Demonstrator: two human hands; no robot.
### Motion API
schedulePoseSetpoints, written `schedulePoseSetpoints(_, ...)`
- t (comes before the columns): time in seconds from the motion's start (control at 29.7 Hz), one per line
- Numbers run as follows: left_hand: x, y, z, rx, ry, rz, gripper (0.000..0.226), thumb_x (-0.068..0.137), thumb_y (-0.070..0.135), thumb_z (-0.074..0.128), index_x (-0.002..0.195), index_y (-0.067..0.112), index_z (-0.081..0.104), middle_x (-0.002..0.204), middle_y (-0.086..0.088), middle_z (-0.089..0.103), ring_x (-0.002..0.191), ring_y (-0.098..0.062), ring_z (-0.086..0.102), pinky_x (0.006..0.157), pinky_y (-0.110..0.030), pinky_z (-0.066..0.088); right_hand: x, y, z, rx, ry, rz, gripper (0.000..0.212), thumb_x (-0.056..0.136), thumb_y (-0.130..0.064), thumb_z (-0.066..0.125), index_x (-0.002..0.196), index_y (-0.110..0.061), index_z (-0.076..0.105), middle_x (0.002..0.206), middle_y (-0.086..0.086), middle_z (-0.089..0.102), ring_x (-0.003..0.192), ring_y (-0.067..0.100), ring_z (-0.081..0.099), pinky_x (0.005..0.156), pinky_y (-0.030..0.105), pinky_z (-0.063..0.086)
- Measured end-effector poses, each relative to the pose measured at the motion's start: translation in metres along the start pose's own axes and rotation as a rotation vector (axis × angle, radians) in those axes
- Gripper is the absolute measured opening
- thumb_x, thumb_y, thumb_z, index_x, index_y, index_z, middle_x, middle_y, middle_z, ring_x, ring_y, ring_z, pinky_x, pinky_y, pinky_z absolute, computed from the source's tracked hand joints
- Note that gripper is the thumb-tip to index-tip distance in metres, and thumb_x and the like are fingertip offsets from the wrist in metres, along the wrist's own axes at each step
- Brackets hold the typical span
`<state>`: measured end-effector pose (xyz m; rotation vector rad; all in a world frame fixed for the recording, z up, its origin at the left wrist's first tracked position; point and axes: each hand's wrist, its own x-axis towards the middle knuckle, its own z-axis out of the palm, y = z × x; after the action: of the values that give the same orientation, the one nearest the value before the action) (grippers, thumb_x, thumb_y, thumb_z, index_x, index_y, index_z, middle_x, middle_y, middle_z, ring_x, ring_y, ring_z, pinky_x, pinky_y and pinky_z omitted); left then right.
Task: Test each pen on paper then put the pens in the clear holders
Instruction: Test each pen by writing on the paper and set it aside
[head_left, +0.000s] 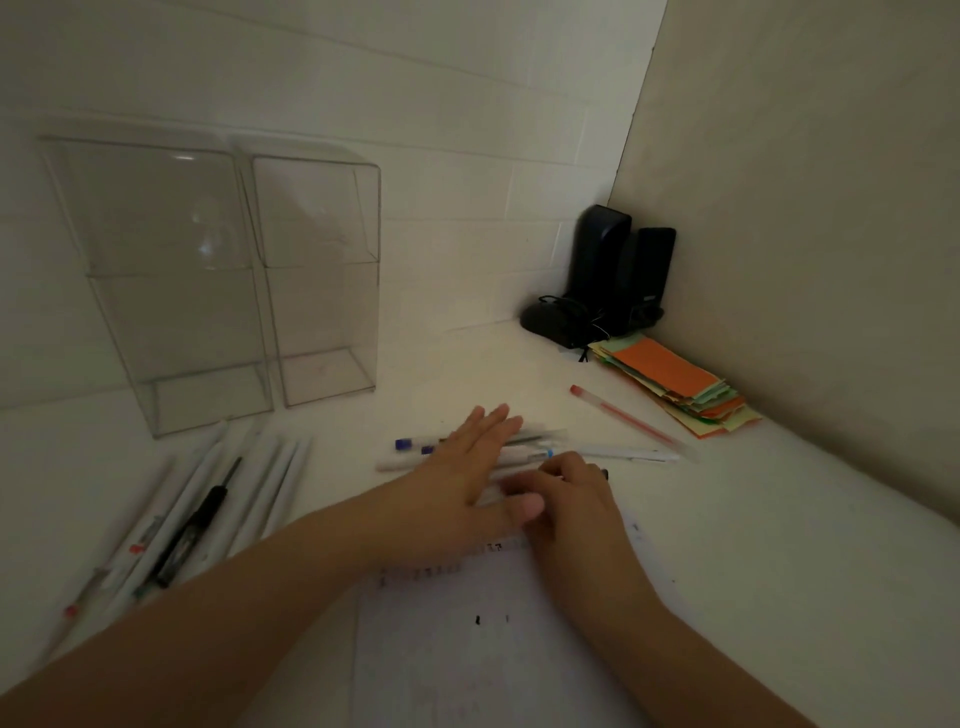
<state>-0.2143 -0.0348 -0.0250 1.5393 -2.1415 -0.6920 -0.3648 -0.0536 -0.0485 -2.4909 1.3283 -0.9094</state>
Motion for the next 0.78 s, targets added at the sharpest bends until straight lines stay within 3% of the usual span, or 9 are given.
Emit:
schedulePoseSetpoints(0.1, -0.013, -0.004, -0.011, -0.051, 0.141, 0.048, 0.071, 0.079, 0.059, 0.036, 0.141, 0.038, 0.007, 0.145, 0.028, -0.002, 0.134, 0.009, -0.013, 0.114, -0.027, 0.006, 0.000, -0.002, -0.001, 0.002, 0.003, -0.028, 0.016, 0.090, -0.020, 0.053, 0.095, -0.024, 0.068, 0.088, -0.007, 0.048, 0.086, 0.013, 0.042, 0.074, 0.015, 0.031)
schedulePoseSetpoints(0.17, -0.026, -0.008, -0.017, -0.010, 0.234, 0.052, 0.058, 0.085, 0.051, 0.038, 0.135, 0.045, 0.010, 0.140, 0.035, 0.002, 0.134, 0.011, -0.004, 0.111, -0.019, 0.010, 0.002, -0.007, -0.010, 0.100, 0.103, -0.020, 0.014, 0.090, -0.020, 0.052, 0.091, -0.025, 0.065, 0.087, -0.010, 0.052, 0.085, 0.009, 0.048, 0.075, 0.017, 0.036)
schedulePoseSetpoints(0.24, -0.042, -0.009, -0.021, -0.028, 0.301, 0.033, 0.047, 0.090, 0.040, 0.044, 0.125, 0.053, 0.014, 0.135, 0.038, 0.011, 0.126, 0.020, 0.010, 0.100, -0.003, 0.011, 0.005, -0.013, -0.024, 0.416, 0.224, 0.102, 0.014, 0.092, -0.014, 0.051, 0.088, -0.025, 0.058, 0.085, -0.009, 0.057, 0.078, 0.002, 0.053, 0.071, 0.011, 0.041)
schedulePoseSetpoints(0.3, -0.058, -0.006, -0.022, -0.087, 0.334, -0.008, 0.040, 0.087, 0.047, 0.044, 0.118, 0.056, 0.021, 0.126, 0.041, 0.021, 0.109, 0.031, 0.020, 0.085, 0.006, 0.020, 0.008, -0.020, -0.035, 0.913, 0.222, 0.253, 0.012, 0.091, -0.009, 0.048, 0.088, -0.016, 0.057, 0.075, -0.002, 0.062, 0.064, 0.004, 0.056, 0.063, 0.013, 0.046)
schedulePoseSetpoints(0.37, -0.068, -0.001, -0.018, -0.105, 0.332, -0.044, 0.041, 0.078, 0.058, 0.037, 0.118, 0.056, 0.026, 0.117, 0.043, 0.030, 0.101, 0.027, 0.032, 0.075, 0.000, 0.032, 0.007, -0.024, -0.037, 1.308, 0.066, 0.343, 0.007, 0.088, -0.007, 0.049, 0.087, -0.005, 0.056, 0.072, 0.007, 0.065, 0.060, 0.011, 0.060, 0.059, 0.021, 0.051)
schedulePoseSetpoints(0.44, -0.067, 0.004, -0.013, -0.133, 0.330, -0.012, 0.034, 0.083, 0.060, 0.033, 0.116, 0.055, 0.036, 0.110, 0.038, 0.046, 0.096, 0.016, 0.046, 0.071, -0.008, 0.040, 0.003, -0.030, -0.033, 1.468, -0.087, 0.369, 0.009, 0.082, -0.007, 0.055, 0.086, 0.000, 0.056, 0.074, 0.014, 0.067, 0.060, 0.017, 0.063, 0.057, 0.024, 0.054)
schedulePoseSetpoints(0.57, -0.057, 0.000, -0.004, -0.035, 0.360, 0.141, 0.033, 0.085, 0.051, 0.029, 0.109, 0.041, 0.050, 0.096, 0.020, 0.062, 0.093, 0.005, 0.052, 0.080, -0.007, 0.038, -0.001, -0.037, -0.029, 1.429, -0.189, 0.308, 0.005, 0.074, -0.005, 0.059, 0.073, -0.009, 0.057, 0.065, 0.012, 0.060, 0.054, 0.017, 0.058, 0.052, 0.023, 0.050)
schedulePoseSetpoints(0.71, -0.068, -0.006, 0.002, 0.121, 0.320, 0.259, 0.044, 0.093, 0.054, 0.015, 0.095, 0.027, 0.050, 0.083, 0.012, 0.060, 0.074, -0.002, 0.051, 0.069, -0.019, 0.040, -0.006, -0.041, -0.025, 1.104, -0.283, 0.211, 0.019, 0.069, -0.029, 0.069, 0.064, -0.020, 0.053, 0.052, -0.001, 0.046, 0.044, 0.013, 0.033, 0.042, 0.026, 0.025)
schedulePoseSetpoints(0.78, -0.071, -0.009, 0.001, 0.163, 0.308, 0.259, 0.050, 0.093, 0.054, 0.012, 0.089, 0.024, 0.051, 0.076, 0.010, 0.060, 0.066, -0.006, 0.054, 0.065, -0.025, 0.040, -0.007, -0.045, -0.025, 1.102, -0.326, 0.199, 0.019, 0.073, -0.026, 0.068, 0.066, -0.021, 0.052, 0.049, -0.003, 0.047, 0.042, 0.012, 0.033, 0.041, 0.027, 0.023)
